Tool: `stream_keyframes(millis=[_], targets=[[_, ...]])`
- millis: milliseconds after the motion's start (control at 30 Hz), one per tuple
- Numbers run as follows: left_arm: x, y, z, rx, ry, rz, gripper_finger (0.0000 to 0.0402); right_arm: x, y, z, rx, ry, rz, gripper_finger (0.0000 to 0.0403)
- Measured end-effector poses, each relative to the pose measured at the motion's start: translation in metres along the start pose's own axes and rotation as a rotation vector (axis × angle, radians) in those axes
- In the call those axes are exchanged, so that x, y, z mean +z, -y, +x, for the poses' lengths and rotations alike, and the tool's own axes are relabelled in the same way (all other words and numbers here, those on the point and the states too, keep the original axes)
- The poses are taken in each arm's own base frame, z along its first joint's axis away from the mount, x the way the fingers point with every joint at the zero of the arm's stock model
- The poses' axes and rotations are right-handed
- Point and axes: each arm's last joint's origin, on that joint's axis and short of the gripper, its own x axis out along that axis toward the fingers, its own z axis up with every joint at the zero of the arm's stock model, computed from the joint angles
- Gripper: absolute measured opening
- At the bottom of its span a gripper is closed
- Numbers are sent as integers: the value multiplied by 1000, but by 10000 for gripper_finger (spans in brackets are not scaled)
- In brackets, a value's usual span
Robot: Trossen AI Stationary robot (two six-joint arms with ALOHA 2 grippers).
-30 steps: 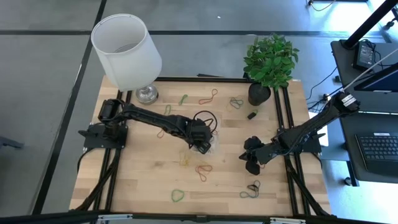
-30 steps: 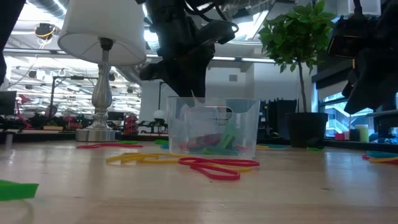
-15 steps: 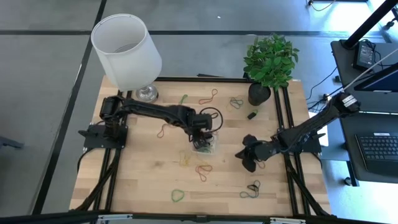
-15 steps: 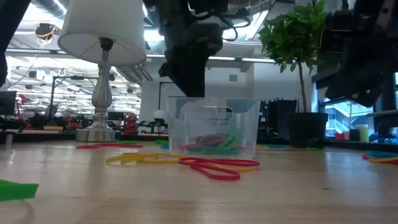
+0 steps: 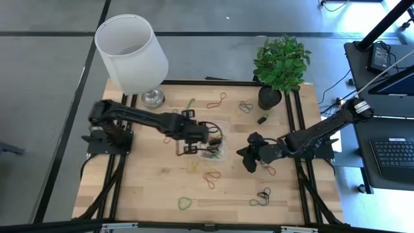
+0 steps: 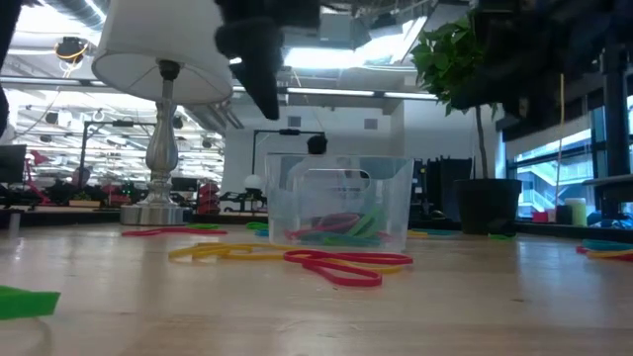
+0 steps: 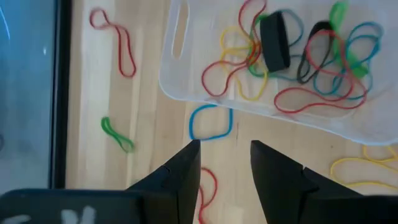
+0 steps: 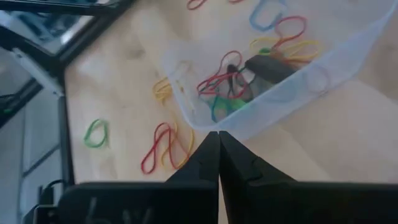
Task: Pick and place rubber bands into bin
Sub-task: Put the blue rubber band into the bin
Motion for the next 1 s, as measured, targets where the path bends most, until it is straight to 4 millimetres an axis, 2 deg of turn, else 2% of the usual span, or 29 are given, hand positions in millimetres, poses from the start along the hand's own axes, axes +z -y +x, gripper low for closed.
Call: stream_keyframes(millis=[267, 467, 567, 767, 900, 1000], targets=[[-71, -20, -22, -62, 190, -93, 134, 20, -29, 5, -236, -154, 49, 2], [-127, -34, -38, -86, 341, -157, 136, 26, -37, -2, -449, -322, 227, 4], [-147, -38, -47, -108, 454, -174, 136, 20, -29, -7, -570, -400, 311, 4], [-185, -45, -57, -117, 600, -168, 133, 5, -14, -7, -682, -488, 513, 5], [-201, -49, -60, -81, 625, -84, 133, -5, -4, -5, -742, -504, 556, 6], [-205, -50, -62, -78, 641, -66, 133, -13, 4, -1, -754, -523, 559, 6]])
